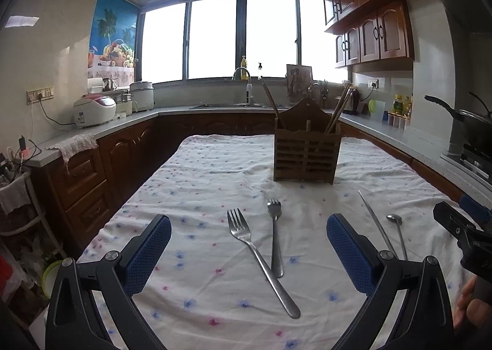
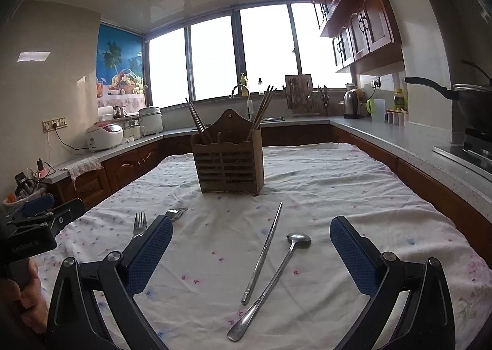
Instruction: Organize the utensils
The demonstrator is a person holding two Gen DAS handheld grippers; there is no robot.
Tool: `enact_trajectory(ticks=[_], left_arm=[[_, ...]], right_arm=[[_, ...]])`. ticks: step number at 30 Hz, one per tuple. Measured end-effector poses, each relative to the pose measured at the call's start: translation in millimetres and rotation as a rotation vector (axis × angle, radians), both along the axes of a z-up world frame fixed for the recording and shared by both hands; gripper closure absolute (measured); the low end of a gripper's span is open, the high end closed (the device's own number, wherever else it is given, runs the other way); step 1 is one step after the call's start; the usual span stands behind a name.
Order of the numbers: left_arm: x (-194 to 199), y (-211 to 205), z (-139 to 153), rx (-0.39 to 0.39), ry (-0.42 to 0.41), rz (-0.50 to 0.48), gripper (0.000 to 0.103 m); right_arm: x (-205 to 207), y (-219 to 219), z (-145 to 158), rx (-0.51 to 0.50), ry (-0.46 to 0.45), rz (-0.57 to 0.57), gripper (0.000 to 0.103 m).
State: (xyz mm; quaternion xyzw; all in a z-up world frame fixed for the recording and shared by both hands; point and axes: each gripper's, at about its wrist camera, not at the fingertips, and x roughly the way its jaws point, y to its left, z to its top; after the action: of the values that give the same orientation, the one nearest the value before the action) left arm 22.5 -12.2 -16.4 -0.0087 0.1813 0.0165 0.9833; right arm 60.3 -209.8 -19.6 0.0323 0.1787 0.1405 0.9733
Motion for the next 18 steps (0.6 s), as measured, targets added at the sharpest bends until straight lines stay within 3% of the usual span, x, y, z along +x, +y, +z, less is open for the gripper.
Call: enact_trajectory(ticks=[18], left_arm=[[-5.5,-2.2,-0.4,0.021,-0.01,-0.004,0.001]], right_arm=[[-3.0,-0.5,1.0,-0.004,-0.006,-0.008,0.0]])
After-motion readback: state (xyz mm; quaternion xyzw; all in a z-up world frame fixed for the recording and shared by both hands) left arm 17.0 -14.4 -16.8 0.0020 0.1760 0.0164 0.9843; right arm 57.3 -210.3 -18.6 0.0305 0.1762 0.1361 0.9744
